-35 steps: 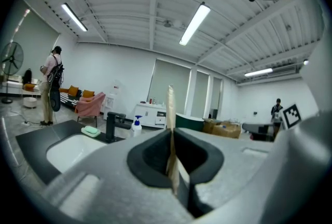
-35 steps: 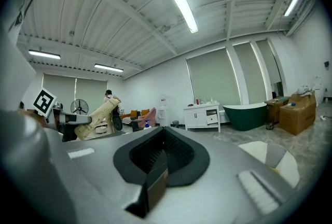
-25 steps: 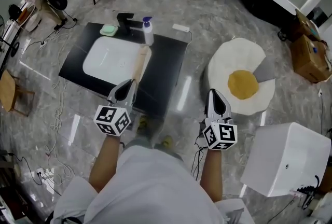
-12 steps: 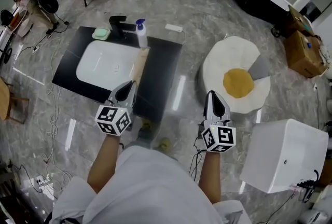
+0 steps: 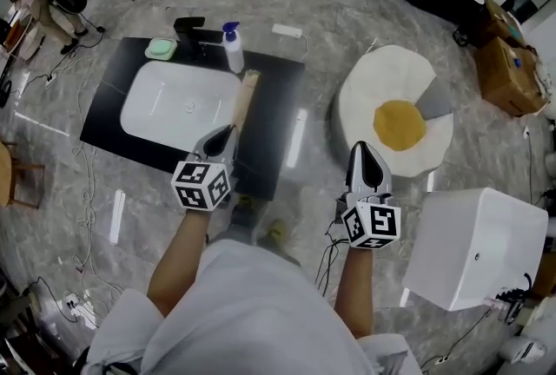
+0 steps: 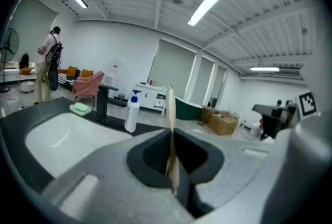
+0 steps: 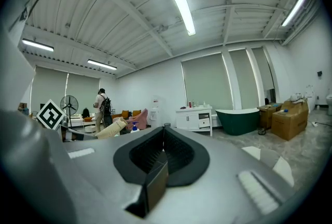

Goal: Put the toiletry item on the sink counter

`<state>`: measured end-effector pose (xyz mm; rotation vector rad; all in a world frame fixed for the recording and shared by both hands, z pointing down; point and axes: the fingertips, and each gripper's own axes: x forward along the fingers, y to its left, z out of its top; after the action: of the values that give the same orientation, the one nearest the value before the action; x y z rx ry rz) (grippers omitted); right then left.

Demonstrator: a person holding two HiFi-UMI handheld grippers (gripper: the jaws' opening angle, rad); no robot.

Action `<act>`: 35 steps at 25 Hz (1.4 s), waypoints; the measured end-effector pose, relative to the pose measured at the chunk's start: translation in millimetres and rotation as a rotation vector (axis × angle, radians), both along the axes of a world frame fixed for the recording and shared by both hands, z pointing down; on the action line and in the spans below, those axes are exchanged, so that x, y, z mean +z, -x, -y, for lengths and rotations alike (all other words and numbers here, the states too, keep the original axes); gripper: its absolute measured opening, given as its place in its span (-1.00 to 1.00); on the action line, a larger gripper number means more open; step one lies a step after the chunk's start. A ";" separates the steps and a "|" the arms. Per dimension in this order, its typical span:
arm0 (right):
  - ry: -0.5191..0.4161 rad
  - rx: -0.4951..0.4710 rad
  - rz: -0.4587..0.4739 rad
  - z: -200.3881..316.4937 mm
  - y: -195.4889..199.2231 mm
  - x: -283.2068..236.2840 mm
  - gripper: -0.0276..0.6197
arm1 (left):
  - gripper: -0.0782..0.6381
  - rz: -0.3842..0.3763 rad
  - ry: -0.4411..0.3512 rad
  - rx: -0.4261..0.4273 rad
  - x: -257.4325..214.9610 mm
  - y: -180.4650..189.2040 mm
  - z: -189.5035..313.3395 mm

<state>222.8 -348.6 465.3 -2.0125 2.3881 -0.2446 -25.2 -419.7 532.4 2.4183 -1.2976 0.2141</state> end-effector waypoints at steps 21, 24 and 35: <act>0.054 -0.016 -0.020 34.3 10.7 22.8 -0.90 | -0.75 0.094 0.206 0.004 124.7 -11.8 46.2; 0.065 -0.015 -0.019 33.7 10.9 26.3 -0.91 | -0.75 0.100 0.235 0.004 135.9 -12.5 45.2; 0.104 -0.004 -0.024 31.7 6.5 41.9 -0.90 | -0.74 0.126 0.322 -0.009 170.3 -12.4 50.7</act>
<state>216.3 -380.3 507.2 -2.0642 2.4433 -0.3532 -12.9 -470.4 702.7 2.1542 -1.2193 0.5370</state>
